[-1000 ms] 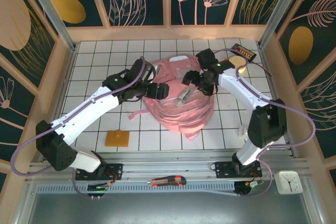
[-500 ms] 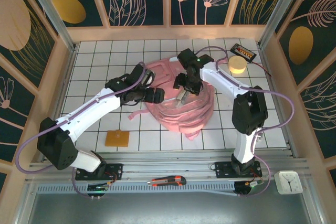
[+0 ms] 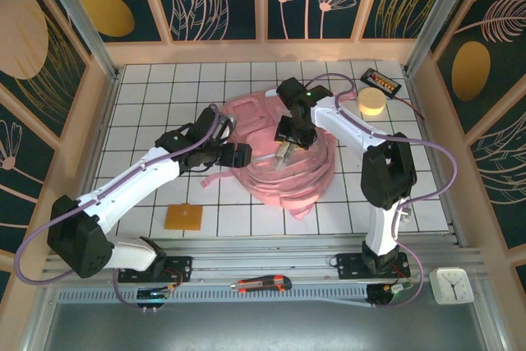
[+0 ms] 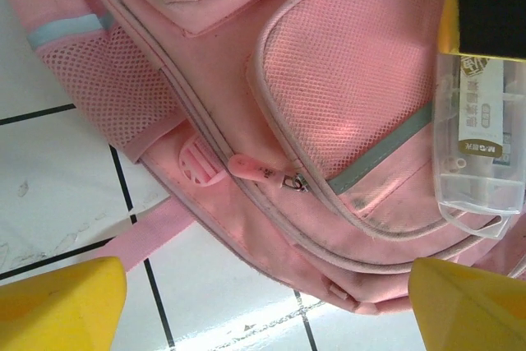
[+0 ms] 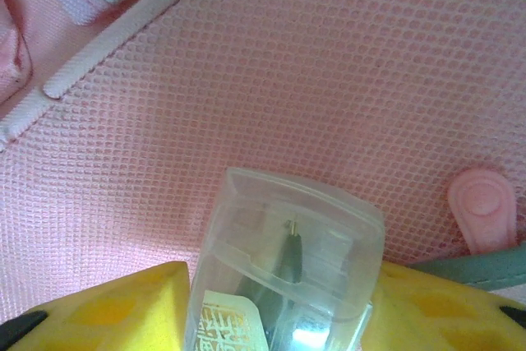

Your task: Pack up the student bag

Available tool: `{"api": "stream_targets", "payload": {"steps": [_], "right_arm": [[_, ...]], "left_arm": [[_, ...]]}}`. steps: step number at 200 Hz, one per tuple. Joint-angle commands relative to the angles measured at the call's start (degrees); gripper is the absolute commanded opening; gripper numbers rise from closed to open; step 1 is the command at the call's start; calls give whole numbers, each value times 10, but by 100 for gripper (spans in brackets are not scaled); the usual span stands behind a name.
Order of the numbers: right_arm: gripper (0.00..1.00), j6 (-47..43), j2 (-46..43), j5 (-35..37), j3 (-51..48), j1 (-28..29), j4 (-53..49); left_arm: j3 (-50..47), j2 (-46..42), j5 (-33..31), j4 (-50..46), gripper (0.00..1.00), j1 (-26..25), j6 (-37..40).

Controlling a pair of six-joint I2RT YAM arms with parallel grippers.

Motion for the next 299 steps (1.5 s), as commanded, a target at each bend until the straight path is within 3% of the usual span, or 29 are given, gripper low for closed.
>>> {"api": "stream_targets", "payload": {"steps": [1,38,80,92,101,121,176,203,260,299], "right_arm": [[50,14,-30,-10,4,6,19],[41,21,-63,-41,-34,-4,51],[37,20,-86,-59,-69,-16,84],[46,17,-84,-83,-76,-19,92],[59,10,-76,-91,-74,-18,88],[73,-4,-53,-62,-47,-5,52],[76,-40,30,22,42,30,-42],[73,-47,58,41,68,40,-62],[48,-51,70,51,94,48,-65],[44,-45,44,43,92,44,-47]], "left_arm": [[-6,-16,4,8,88,4,9],[6,-17,-3,-5,88,4,18],[6,-23,2,-7,88,4,11],[6,-23,-2,-9,88,4,10],[5,-23,-4,-10,89,4,10],[7,-19,-5,-9,89,4,9],[3,-17,-8,-1,89,4,3],[0,-23,-11,-4,89,4,5],[-9,-30,-13,-5,89,5,6],[-1,-22,-10,-2,89,4,12]]}}
